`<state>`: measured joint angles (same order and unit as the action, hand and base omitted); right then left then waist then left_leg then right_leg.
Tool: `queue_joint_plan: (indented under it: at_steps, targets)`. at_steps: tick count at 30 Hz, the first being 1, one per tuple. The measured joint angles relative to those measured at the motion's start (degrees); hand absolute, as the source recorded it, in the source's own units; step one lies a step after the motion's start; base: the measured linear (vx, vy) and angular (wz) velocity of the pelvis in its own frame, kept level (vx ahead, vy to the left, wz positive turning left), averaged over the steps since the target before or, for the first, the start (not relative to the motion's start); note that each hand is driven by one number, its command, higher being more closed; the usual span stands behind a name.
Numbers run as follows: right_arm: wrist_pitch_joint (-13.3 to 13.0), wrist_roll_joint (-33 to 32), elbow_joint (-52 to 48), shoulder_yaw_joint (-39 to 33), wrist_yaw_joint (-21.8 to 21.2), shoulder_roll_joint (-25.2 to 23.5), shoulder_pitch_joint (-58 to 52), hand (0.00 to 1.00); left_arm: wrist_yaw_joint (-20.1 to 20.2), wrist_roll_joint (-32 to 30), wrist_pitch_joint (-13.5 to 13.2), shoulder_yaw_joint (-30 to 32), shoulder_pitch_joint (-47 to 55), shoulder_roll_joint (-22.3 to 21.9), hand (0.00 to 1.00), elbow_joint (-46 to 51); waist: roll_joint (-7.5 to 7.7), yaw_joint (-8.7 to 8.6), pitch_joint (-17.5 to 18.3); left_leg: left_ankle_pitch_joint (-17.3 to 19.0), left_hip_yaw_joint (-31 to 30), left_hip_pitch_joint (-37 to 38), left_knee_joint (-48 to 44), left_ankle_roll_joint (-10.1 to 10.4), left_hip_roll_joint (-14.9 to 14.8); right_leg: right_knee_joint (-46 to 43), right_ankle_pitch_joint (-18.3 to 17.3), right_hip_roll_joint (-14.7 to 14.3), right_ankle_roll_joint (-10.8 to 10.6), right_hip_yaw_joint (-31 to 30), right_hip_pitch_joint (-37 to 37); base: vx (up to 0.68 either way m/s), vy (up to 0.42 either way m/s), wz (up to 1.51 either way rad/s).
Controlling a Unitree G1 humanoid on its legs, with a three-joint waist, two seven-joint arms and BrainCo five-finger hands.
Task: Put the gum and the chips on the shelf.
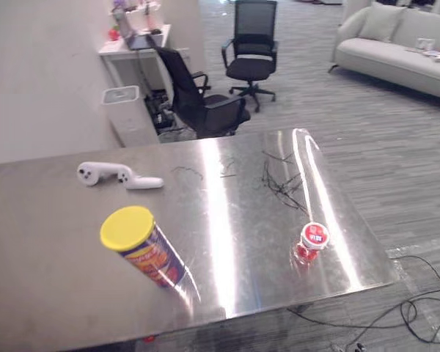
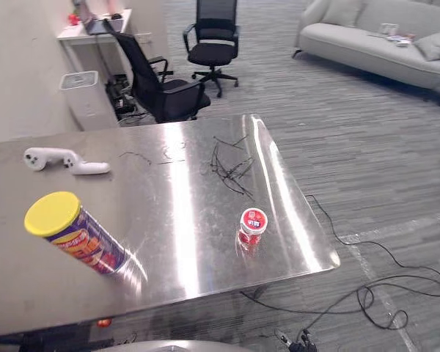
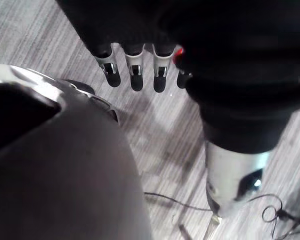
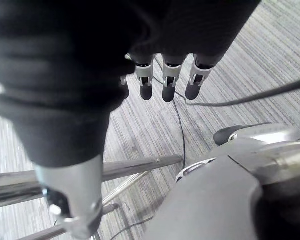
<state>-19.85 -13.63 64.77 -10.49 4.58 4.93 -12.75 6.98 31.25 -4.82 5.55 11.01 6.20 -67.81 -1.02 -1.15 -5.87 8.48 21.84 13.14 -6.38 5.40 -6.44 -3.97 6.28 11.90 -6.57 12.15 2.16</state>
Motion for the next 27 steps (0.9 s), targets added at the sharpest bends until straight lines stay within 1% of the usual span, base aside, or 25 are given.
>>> queue_joint_plan:
  at_steps: [1,5,8,11,13,16,18,20,21,22,23,24,27]
  targets:
    - [0.0,-0.1,0.4,-0.2,0.5,-0.2,0.1,0.0,0.0,0.0,0.0,-0.6,0.0,0.3,0.0,0.0,0.2,-0.03,0.0,0.0,0.0,0.1,-0.2,0.0,0.1,0.2,0.5,0.2,-0.3,0.2,-0.1,-0.01,0.007,-0.28]
    - [1.1,-0.4,0.4,-0.3,2.8,-0.7,0.2,0.0,-0.7,-0.6,0.0,-0.6,-0.2,0.7,0.0,0.2,0.92,0.19,-0.5,0.0,-0.1,-0.1,-0.2,0.0,0.4,1.7,1.6,0.3,-0.2,1.7,-0.4,-0.03,-0.006,-0.17]
    - [2.4,-0.4,0.5,-0.5,4.4,-1.0,0.2,0.0,-2.2,-1.0,0.0,-0.5,-0.3,0.9,0.0,0.6,1.45,0.19,-1.0,0.1,-0.3,0.0,-0.1,0.1,0.5,3.5,1.6,0.3,-0.2,3.2,0.6,-0.06,-0.04,0.0]
    - [2.9,-0.4,0.7,-1.0,5.2,-1.2,0.3,0.0,-3.3,-1.1,0.0,-0.1,-0.5,0.8,0.0,0.6,1.66,0.22,-1.5,0.2,-0.5,0.0,-0.2,0.2,0.4,5.0,1.6,0.2,-0.2,4.6,1.6,-0.06,-0.049,0.03]
    - [2.9,-0.4,1.0,-1.9,5.3,-1.5,0.4,0.0,-3.7,-1.2,0.0,0.1,-0.6,0.7,0.0,0.7,1.8,0.31,-1.9,0.5,-0.6,0.1,-0.2,0.2,0.3,5.9,1.6,0.0,-0.2,5.0,2.2,-0.1,-0.058,0.02]
    - [2.9,-0.5,1.3,-2.6,5.5,-1.5,0.5,0.0,-4.4,-1.1,0.1,0.6,-0.7,0.7,0.0,0.9,1.67,0.83,-2.2,2.3,-0.7,-0.1,-0.2,0.2,-0.3,7.6,1.6,-0.9,-0.3,6.1,2.2,-0.13,-0.07,-0.1]
    - [2.8,-1.3,1.3,-2.7,5.8,-1.5,0.5,0.0,-4.4,-1.4,0.2,1.3,-0.7,0.7,0.0,1.9,1.95,1.36,-2.6,3.7,-0.9,-0.3,0.1,0.3,-0.3,9.4,1.5,-1.2,-0.3,7.4,2.2,-0.16,-0.075,-0.18]
    - [2.6,-2.7,1.2,-2.7,6.0,-1.5,0.6,0.0,-4.5,-2.5,0.4,1.6,-0.7,0.7,0.0,2.0,1.78,1.12,-2.9,4.8,-2.2,-1.0,0.3,0.1,-0.4,10.0,1.5,-1.5,-0.4,8.3,1.9,-0.18,-0.069,0.02]
    - [2.5,-2.7,1.3,-2.8,6.1,-1.6,0.4,0.0,-4.6,-2.7,0.4,1.6,-0.7,0.7,0.0,2.3,1.96,1.05,-3.4,5.1,-2.3,-1.0,0.4,0.1,-0.4,10.0,1.5,-1.7,-0.4,8.5,2.0,-0.19,-0.064,0.07]
    - [2.5,-2.7,1.3,-2.8,6.1,-1.6,0.2,0.0,-4.6,-2.7,0.4,1.6,-0.7,0.7,0.0,2.5,2.08,1.14,-3.4,5.1,-2.3,-1.0,0.3,0.1,-0.4,10.0,1.3,-1.6,-0.4,8.5,2.0,-0.18,-0.052,0.0]
    - [2.3,-2.7,1.3,-2.8,6.1,-1.7,-0.1,0.0,-4.8,-2.8,0.4,1.6,-0.7,0.7,0.0,2.6,2.63,1.27,-3.5,5.3,-2.3,-1.0,0.2,0.2,-0.4,10.0,1.1,-1.6,-0.4,8.5,1.9,-0.17,-0.032,-0.05]
    - [2.1,-2.7,1.2,-3.0,6.1,-1.7,-0.3,0.0,-5.0,-2.9,0.4,1.6,-0.5,0.7,0.0,2.6,2.56,1.25,-3.6,5.5,-2.2,-1.1,0.2,0.5,-0.3,10.0,1.1,-1.5,-0.4,8.5,1.9,-0.14,-0.024,-0.05]
    - [1.9,-2.7,1.1,-3.7,6.1,-1.7,-0.3,0.0,-5.7,-3.0,0.4,1.6,-0.4,0.6,0.0,2.6,2.78,1.22,-3.2,5.4,-2.3,-1.2,0.3,0.5,-0.4,10.3,1.1,-1.6,-0.4,8.6,1.9,-0.06,-0.007,0.0]
